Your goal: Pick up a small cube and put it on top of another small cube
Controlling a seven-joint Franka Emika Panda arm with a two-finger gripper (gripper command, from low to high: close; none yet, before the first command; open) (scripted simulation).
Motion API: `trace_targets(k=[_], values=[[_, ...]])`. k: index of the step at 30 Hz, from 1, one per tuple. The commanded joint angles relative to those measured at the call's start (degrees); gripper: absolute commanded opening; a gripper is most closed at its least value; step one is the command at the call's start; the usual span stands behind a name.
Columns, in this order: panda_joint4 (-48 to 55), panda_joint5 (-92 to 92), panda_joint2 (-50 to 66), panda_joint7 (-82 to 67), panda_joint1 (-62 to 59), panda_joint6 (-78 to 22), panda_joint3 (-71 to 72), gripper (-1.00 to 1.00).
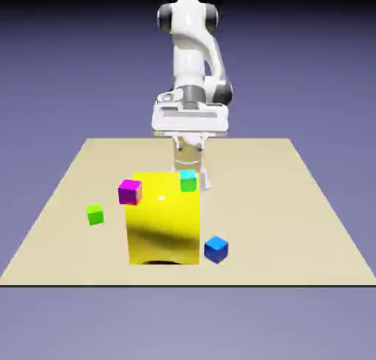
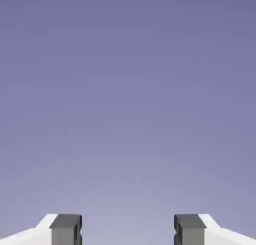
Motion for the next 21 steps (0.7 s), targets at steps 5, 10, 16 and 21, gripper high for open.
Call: trace_targets(k=[5,10,16,21], values=[[7.42,2.45,8.90,-2.30,0.37,-6.94,-3.77,0.00],[14.96,11.58,19.28,0.52,2.77,-16.62,-13.24,0.00],[24.01,22.53,31.74,3.90,5.65,-28.24,-24.59,0.00],[24.22,28.20,41.09,3.38,1.24,-32.08,-34.51,0.00]])
